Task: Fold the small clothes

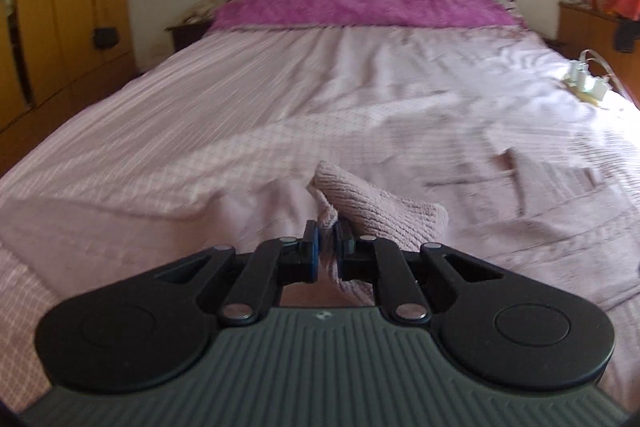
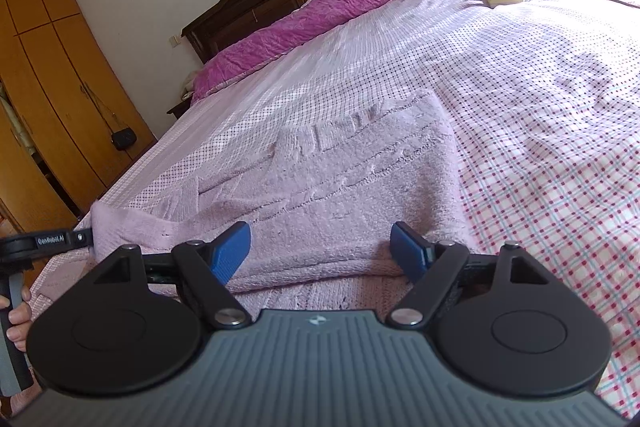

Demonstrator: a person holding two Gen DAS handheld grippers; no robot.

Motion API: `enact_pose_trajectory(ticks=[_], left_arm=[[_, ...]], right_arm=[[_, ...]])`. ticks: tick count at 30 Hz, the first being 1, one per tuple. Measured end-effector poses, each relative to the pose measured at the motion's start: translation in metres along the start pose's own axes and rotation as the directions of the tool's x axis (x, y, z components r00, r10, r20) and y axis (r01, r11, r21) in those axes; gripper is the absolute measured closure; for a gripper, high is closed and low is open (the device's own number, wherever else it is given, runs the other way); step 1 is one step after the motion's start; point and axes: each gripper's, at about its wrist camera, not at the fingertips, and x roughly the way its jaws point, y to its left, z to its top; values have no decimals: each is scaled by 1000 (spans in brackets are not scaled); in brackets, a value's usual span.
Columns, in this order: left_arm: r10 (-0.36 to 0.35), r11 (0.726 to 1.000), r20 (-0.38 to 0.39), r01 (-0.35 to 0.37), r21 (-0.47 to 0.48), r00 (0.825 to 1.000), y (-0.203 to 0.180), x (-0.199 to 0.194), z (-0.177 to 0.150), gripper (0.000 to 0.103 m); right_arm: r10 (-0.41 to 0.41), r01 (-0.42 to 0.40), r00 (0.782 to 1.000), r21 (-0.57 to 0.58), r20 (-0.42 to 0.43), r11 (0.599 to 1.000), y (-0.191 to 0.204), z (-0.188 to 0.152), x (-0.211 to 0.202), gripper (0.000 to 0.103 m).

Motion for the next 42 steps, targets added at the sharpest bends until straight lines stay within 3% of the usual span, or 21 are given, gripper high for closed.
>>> enact_pose_trajectory(ticks=[4, 9, 11, 13, 18, 22, 26, 29, 33, 37, 42], left_arm=[[71, 995, -93, -78, -64, 993, 29, 11, -12, 91], [10, 986, -107, -28, -162, 994, 51, 3, -18, 88], [-29, 981, -89, 12, -191, 996, 51, -2, -16, 66], [-68, 980, -75, 53, -194, 995, 47, -3, -13, 56], [-57, 990, -110, 42, -133, 992, 26, 11, -16, 55], [75, 995, -182, -84, -47, 980, 21, 24, -25, 53], [114, 990, -199, -127, -54, 973, 26, 16, -22, 53], [96, 987, -189, -118, -113, 977, 32, 8, -19, 55], [11, 987, -143, -33, -155, 990, 32, 0, -18, 55], [76, 991, -197, -96, -95, 977, 24, 17, -24, 54], [40, 989, -175, -64, -135, 984, 39, 4, -24, 54]], right_arm=[[-5, 5, 1000, -14, -1, 1000, 1, -1, 1, 20], [-12, 12, 1000, -31, -2, 999, 3, -2, 3, 19], [-15, 14, 1000, -38, -2, 999, 4, -3, 4, 19], [-17, 17, 1000, -44, -1, 999, 4, -3, 5, 18], [-18, 18, 1000, -55, 1, 998, 5, -5, 6, 18], [-15, 15, 1000, -60, 3, 998, 4, -6, 5, 18], [-15, 16, 1000, -65, 4, 998, 4, -7, 6, 18], [-19, 20, 1000, -72, 5, 997, 5, -7, 6, 18], [-20, 21, 1000, -77, 9, 997, 6, -7, 5, 18], [-24, 24, 1000, -84, 2, 996, 6, -7, 7, 17], [-31, 30, 999, -81, -8, 996, 9, -5, 5, 17]])
